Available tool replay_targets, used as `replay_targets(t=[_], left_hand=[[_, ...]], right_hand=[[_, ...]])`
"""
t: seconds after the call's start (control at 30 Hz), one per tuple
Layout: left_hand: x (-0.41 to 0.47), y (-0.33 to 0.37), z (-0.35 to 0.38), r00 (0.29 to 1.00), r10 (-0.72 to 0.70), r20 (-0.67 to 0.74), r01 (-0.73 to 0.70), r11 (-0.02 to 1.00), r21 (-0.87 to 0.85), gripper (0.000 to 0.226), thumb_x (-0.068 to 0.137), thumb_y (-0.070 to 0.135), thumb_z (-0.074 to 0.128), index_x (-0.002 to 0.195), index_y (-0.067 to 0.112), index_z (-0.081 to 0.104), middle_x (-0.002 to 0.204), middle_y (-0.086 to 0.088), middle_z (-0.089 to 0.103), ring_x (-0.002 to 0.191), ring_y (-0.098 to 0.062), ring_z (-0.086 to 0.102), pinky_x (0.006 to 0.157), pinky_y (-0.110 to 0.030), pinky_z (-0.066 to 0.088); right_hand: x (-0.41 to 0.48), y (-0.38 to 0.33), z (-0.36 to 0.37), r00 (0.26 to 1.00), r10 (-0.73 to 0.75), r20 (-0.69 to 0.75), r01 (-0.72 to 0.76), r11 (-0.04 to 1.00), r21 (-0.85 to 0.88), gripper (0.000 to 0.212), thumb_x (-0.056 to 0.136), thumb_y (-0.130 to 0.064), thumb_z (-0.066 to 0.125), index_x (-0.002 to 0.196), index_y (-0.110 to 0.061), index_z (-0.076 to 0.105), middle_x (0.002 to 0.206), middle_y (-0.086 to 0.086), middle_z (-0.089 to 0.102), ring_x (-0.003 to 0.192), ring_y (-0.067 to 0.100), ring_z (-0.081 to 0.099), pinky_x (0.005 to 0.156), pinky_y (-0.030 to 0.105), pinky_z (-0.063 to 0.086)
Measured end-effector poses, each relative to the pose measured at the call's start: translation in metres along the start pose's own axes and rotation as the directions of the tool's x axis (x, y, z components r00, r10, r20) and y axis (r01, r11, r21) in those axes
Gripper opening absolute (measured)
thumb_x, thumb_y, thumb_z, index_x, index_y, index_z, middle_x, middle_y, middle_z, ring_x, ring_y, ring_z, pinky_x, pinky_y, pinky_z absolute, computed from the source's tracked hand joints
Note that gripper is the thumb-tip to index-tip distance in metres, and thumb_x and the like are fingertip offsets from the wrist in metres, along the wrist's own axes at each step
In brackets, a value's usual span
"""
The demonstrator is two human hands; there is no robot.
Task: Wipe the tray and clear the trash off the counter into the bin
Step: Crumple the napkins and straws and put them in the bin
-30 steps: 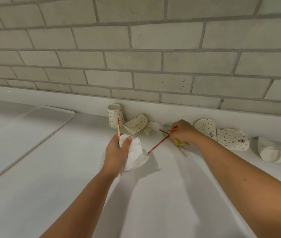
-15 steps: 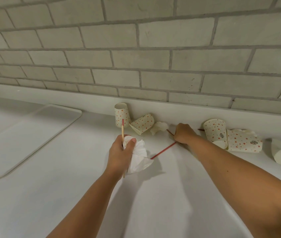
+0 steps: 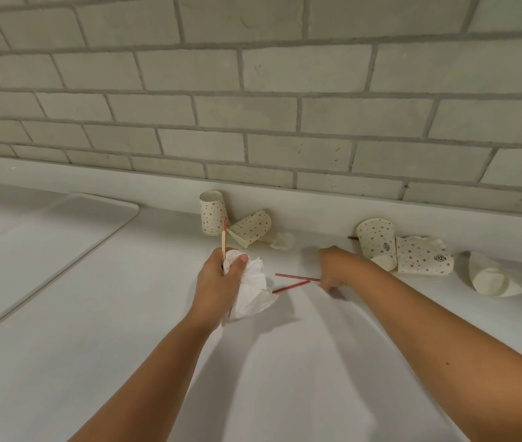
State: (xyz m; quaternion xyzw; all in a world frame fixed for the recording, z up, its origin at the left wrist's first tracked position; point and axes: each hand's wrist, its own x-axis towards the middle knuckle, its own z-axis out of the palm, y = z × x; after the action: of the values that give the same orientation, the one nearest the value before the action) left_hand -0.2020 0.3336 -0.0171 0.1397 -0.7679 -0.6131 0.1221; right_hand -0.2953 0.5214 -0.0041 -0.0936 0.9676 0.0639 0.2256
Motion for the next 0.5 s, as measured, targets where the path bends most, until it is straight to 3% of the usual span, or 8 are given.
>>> replay_targets(t=[0.1, 0.23, 0.27, 0.37, 0.5], left_hand=[[-0.001, -0.002, -0.008, 1.0, 0.005, -0.012, -0.004, 1.0, 0.016, 0.014, 0.092, 0.028, 0.055, 0.102, 0.017, 0.057, 0.089, -0.002, 0.061, 0.082, -0.02, 0.059, 0.075, -0.033, 0.048], [-0.004, -0.004, -0.012, 1.0, -0.002, -0.018, 0.002, 1.0, 0.015, 0.014, 0.092, 0.028, 0.055, 0.101, 0.018, 0.057, 0.088, -0.002, 0.061, 0.082, -0.022, 0.059, 0.076, -0.036, 0.049], [-0.005, -0.003, -0.011, 1.0, -0.004, -0.016, 0.004, 1.0, 0.01, 0.014, 0.092, 0.028, 0.055, 0.101, 0.018, 0.057, 0.088, -0.002, 0.061, 0.083, -0.022, 0.059, 0.076, -0.037, 0.049], [-0.009, -0.001, -0.009, 1.0, -0.011, -0.013, 0.011, 1.0, 0.005, 0.012, 0.092, 0.028, 0.055, 0.1, 0.019, 0.057, 0.09, -0.003, 0.061, 0.086, -0.024, 0.06, 0.079, -0.039, 0.05], [-0.014, 0.004, -0.011, 1.0, 0.005, -0.019, -0.005, 1.0, 0.011, 0.013, 0.092, 0.029, 0.055, 0.101, 0.019, 0.056, 0.094, -0.004, 0.061, 0.087, -0.024, 0.06, 0.076, -0.036, 0.049]], right_hand=[[-0.003, 0.005, 0.004, 0.999, -0.045, -0.029, 0.044, 0.998, -0.041, 0.021, 0.068, -0.01, 0.076, 0.081, -0.008, 0.059, 0.067, 0.002, 0.048, 0.073, 0.021, 0.057, 0.055, 0.023, 0.045], [-0.013, 0.011, 0.013, 0.997, -0.071, -0.032, 0.071, 0.997, 0.025, 0.012, 0.069, 0.001, 0.066, 0.079, -0.004, 0.061, 0.067, 0.005, 0.051, 0.064, 0.023, 0.055, 0.053, 0.023, 0.041], [-0.017, 0.013, 0.014, 0.997, -0.073, -0.021, 0.074, 0.996, 0.056, 0.009, 0.07, 0.0, 0.065, 0.073, -0.005, 0.058, 0.067, 0.006, 0.052, 0.061, 0.022, 0.054, 0.051, 0.022, 0.039], [-0.03, 0.018, 0.019, 0.996, -0.093, 0.001, 0.092, 0.985, 0.146, 0.026, 0.081, -0.01, 0.059, 0.062, -0.012, 0.04, 0.063, 0.001, 0.042, 0.052, 0.014, 0.04, 0.046, 0.022, 0.031], [-0.043, 0.021, 0.03, 0.994, -0.105, -0.018, 0.106, 0.972, 0.211, 0.011, 0.09, -0.015, 0.05, 0.08, -0.01, 0.048, 0.07, -0.001, 0.044, 0.059, 0.013, 0.044, 0.05, 0.021, 0.033]])
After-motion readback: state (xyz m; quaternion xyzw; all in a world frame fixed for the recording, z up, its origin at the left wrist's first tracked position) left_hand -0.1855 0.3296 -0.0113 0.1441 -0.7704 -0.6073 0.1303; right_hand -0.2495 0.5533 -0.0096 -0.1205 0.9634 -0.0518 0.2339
